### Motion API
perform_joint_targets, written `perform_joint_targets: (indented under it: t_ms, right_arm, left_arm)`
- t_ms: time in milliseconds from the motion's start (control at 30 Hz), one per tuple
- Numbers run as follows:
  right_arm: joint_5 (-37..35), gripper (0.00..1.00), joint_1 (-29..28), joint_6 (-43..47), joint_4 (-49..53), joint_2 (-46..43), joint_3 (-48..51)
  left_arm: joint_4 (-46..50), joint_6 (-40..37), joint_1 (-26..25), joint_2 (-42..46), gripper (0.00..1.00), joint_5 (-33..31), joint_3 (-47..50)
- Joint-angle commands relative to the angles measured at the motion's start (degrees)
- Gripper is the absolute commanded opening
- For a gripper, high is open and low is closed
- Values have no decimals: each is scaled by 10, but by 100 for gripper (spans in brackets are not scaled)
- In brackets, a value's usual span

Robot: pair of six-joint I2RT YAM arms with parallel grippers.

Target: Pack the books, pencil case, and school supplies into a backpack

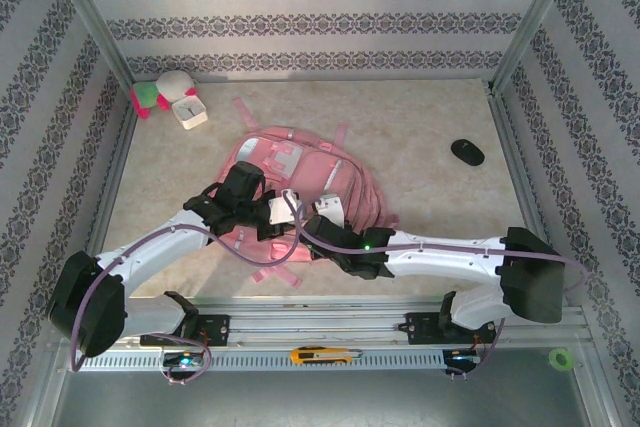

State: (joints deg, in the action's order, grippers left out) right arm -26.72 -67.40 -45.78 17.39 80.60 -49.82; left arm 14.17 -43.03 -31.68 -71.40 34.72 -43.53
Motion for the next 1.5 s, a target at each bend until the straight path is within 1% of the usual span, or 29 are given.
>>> perform_joint_targets:
  t_ms: [0, 67, 167, 300, 467, 533, 633, 667, 700, 733, 767, 833, 867, 900, 933, 967, 1000, 1067, 1133, 1200, 1233, 1333, 1467]
  right_arm:
    - [-88, 4, 16, 16, 88, -27, 3]
    - [-46, 0, 44, 33, 96, -50, 16]
    - [46, 0, 98, 66, 92, -84, 40]
    - [99, 0, 139, 143, 91, -132, 61]
    - [225, 0, 228, 211, 96, -165, 74]
    - [263, 0, 248, 234, 88, -168, 78]
    - [292, 0, 255, 255, 75, -161, 77]
    - [304, 0, 254, 262, 69, -158, 77]
    - [315, 0, 254, 264, 63, -155, 77]
    - [323, 0, 253, 262, 55, -152, 78]
    - [331, 0, 253, 262, 48, -150, 80]
    - [341, 0, 252, 255, 33, -147, 87]
    - [340, 0, 252, 250, 30, -145, 88]
    - [337, 0, 252, 243, 25, -146, 91]
    - [334, 0, 251, 237, 19, -147, 97]
    - [331, 0, 250, 232, 15, -147, 101]
    - [327, 0, 251, 226, 11, -148, 104]
    - [324, 0, 250, 218, 8, -152, 108]
    - [320, 0, 247, 213, 8, -158, 111]
    - [312, 0, 242, 210, 5, -166, 115]
    - [310, 0, 239, 208, 2, -172, 120]
    - [301, 0, 230, 195, -5, -185, 134]
    - [298, 0, 214, 184, -19, -192, 150]
  left_arm:
    - [44, 1, 7, 23, 0, 36, -4]
    - [49, -8, 9, 24, 0, 25, -3]
    - [53, -12, 15, 28, 0, 12, -2]
    - [57, -17, 26, 29, 0, 4, -3]
    - [63, -24, 30, 26, 0, -1, -3]
    - [65, -25, 30, 25, 0, 1, -4]
    - [72, -25, 30, 25, 0, 9, -6]
    - [73, -27, 30, 26, 1, 11, -5]
    - [74, -24, 29, 31, 8, 16, -5]
    - [68, -5, 28, 40, 18, 20, -3]
    - [55, 33, 29, 52, 25, 16, -1]
    - [15, 167, 29, 81, 42, -22, 5]
    - [11, 214, 29, 93, 47, -45, 7]
    - [13, 271, 28, 108, 53, -76, 8]
    - [16, 337, 29, 123, 62, -130, 11]
    - [21, 409, 29, 135, 65, -181, 11]
    - [36, 459, 33, 148, 65, -216, 9]
    - [66, 510, 36, 168, 65, -245, 2]
    - [102, 585, 39, 191, 65, -318, -2]
    - [144, 667, 48, 208, 64, -365, -2]
    - [168, 709, 57, 214, 63, -371, 1]
    - [209, 795, 83, 220, 62, -337, 26]
    - [206, 864, 99, 236, 60, -318, 84]
